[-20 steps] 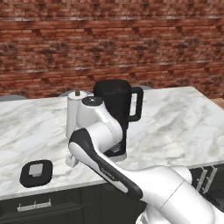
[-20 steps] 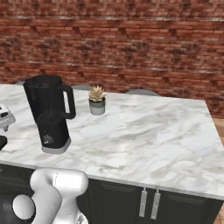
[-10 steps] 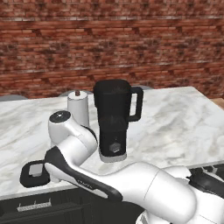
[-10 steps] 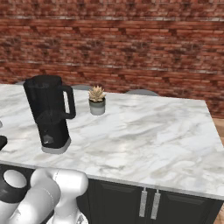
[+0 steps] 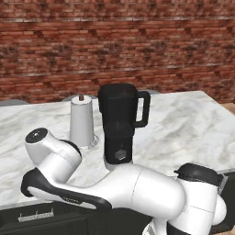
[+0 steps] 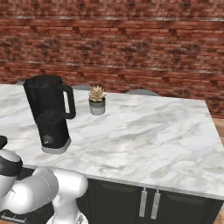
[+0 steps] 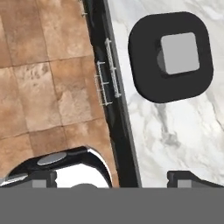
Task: Close the lid blender by securely placing the lid on top.
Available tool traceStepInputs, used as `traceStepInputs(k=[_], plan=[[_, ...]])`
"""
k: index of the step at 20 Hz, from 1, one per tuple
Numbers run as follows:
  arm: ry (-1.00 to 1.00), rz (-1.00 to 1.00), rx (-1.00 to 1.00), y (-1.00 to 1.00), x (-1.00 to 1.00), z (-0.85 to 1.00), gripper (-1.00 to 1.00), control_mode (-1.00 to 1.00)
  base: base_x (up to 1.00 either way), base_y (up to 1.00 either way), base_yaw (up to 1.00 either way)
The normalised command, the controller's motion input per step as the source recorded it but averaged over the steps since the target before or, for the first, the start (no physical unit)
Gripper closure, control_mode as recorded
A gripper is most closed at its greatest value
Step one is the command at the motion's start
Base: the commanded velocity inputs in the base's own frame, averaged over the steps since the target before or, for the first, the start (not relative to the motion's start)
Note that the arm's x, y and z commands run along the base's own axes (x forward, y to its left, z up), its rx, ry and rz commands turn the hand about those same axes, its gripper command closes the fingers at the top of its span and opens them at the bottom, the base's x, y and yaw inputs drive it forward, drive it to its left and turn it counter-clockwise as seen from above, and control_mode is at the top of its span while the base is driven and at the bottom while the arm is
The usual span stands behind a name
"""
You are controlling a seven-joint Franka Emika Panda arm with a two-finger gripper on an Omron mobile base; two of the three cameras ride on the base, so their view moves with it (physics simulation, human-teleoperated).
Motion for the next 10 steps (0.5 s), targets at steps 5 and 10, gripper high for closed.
traceStepInputs(k=[5, 10], plan=[[0.00, 0.18, -0.06, 0.07, 0.08, -0.12, -1.00, -1.00, 0.00, 0.00, 0.00], [-0.06, 0.03, -0.02, 0.01, 0.28, 0.00, -1.00, -1.00, 0.00, 0.00, 0.00]])
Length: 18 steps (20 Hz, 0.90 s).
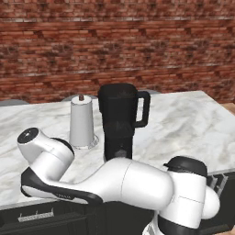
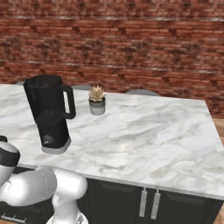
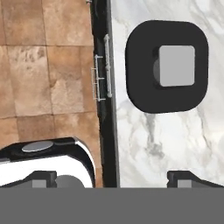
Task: Close the lid blender by securely placing the lid on top.
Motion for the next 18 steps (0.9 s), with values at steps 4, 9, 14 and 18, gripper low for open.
traceStepInputs(k=[4, 9, 14, 18], plan=[[-0.01, 0.00, 0.00, 0.05, 0.38, -0.06, -1.00, -1.00, 0.00, 0.00, 0.00], [0.00, 0.00, 0.00, 0.30, 0.37, -0.05, -1.00, -1.00, 0.00, 0.00, 0.00], [0.00, 0.00, 0.00, 0.32, 0.23, -0.14, -1.00, -1.00, 0.00, 0.00, 0.00], [0.00, 0.00, -0.01, 0.14, 0.13, -0.18, -1.00, -1.00, 0.00, 0.00, 0.00]])
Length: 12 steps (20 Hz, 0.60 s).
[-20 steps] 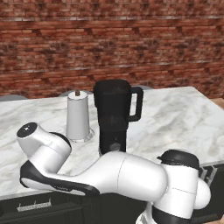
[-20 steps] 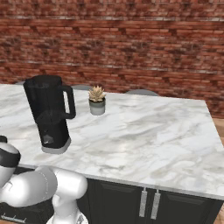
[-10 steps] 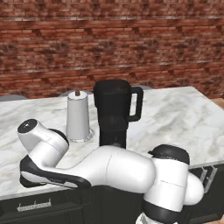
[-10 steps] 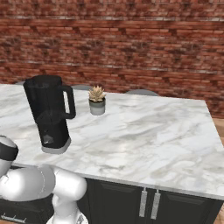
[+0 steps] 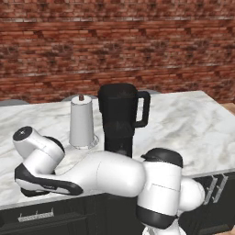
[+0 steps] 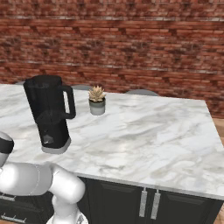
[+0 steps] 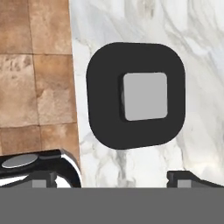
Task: Close the lid blender by securely placing the lid on top.
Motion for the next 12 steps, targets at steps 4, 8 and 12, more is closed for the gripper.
traceStepInputs(k=[4, 8, 12], plan=[[0.01, 0.01, 0.00, 0.00, 0.22, -0.04, -1.00, -1.00, 0.00, 0.00, 0.00], [0.00, 0.00, 0.00, 0.00, 0.18, -0.05, -1.00, -1.00, 0.00, 0.00, 0.00], [0.00, 0.00, 0.00, 0.01, 0.02, -0.24, -1.00, -1.00, 0.00, 0.00, 0.00]])
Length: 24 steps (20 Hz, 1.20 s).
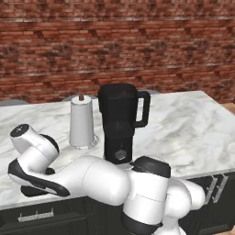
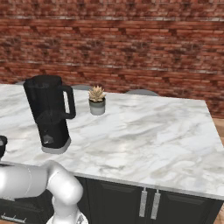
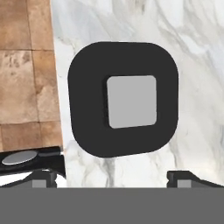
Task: Close the lid blender by securely placing the lid on top.
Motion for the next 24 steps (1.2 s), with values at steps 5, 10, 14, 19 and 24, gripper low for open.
traceStepInputs(k=[5, 10, 14, 19, 24], plan=[[0.01, 0.04, 0.00, 0.00, 0.00, -0.35, -1.00, -1.00, 0.00, 0.00, 0.00], [0.06, 0.04, 0.00, 0.09, 0.05, -0.23, -1.00, -1.00, 0.00, 0.00, 0.00], [0.10, 0.02, 0.00, 0.30, 0.06, -0.24, -1.00, -1.00, 0.00, 0.00, 0.00], [0.08, 0.00, 0.00, 0.43, 0.23, -0.17, -1.00, -1.00, 0.00, 0.00, 0.00], [0.00, 0.00, 0.00, 0.41, 0.31, -0.02, -1.00, -1.00, 0.00, 0.00, 0.00]])
